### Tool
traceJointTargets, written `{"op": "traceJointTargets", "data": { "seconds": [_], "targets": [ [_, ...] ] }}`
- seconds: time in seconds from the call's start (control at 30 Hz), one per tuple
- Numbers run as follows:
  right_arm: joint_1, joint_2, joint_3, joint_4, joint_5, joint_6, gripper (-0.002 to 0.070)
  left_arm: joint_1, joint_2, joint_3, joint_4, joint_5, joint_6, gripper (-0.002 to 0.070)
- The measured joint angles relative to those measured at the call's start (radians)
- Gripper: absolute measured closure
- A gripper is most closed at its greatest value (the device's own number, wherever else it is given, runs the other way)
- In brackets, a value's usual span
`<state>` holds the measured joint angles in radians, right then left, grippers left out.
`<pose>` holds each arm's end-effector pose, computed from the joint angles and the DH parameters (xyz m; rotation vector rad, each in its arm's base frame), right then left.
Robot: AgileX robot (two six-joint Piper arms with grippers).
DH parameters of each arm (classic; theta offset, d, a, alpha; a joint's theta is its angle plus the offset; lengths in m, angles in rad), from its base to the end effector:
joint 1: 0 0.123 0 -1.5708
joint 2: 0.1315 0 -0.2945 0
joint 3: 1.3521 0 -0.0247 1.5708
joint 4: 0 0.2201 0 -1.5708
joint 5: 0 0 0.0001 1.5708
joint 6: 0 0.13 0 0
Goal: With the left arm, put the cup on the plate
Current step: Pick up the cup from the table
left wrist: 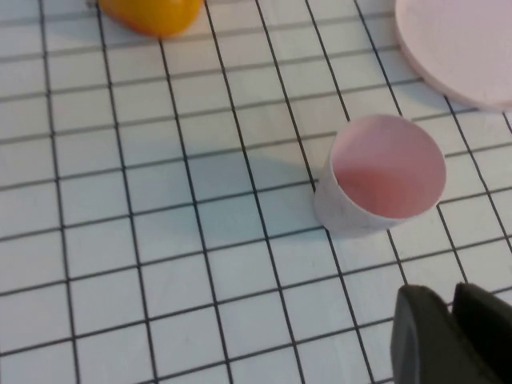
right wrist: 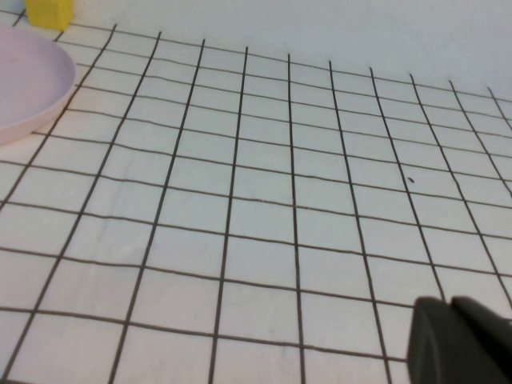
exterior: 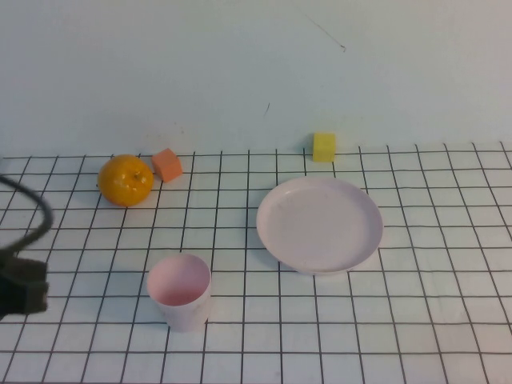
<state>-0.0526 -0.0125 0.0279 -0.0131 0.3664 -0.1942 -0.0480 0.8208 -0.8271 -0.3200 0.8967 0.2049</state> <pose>0.0496 -0.0032 0.1605 -0.1404 1.8641 -0.1834 0.1341 -0.0384 0.3196 0.1792 2.3330 -0.3146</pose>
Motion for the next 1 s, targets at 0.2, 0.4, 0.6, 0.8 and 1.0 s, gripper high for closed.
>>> {"op": "traceJointTargets", "data": {
  "seconds": [0.2,0.4,0.6,0.8,1.0],
  "targets": [
    [0.0,0.0,0.0,0.0,0.0,0.0,0.0678,0.0,0.291,-0.112,-0.094,0.025,0.023,0.023],
    [0.0,0.0,0.0,0.0,0.0,0.0,0.0678,0.0,0.496,-0.179,-0.207,0.012,0.145,0.0006],
    [0.0,0.0,0.0,0.0,0.0,0.0,0.0678,-0.058,0.676,-0.245,-0.202,-0.023,0.17,0.002],
    [0.0,0.0,0.0,0.0,0.0,0.0,0.0678,-0.139,0.83,-0.308,-0.066,-0.094,0.168,0.0025],
    [0.0,0.0,0.0,0.0,0.0,0.0,0.0678,-0.152,0.965,-0.326,-0.044,-0.096,0.166,0.0134]
  ]
}}
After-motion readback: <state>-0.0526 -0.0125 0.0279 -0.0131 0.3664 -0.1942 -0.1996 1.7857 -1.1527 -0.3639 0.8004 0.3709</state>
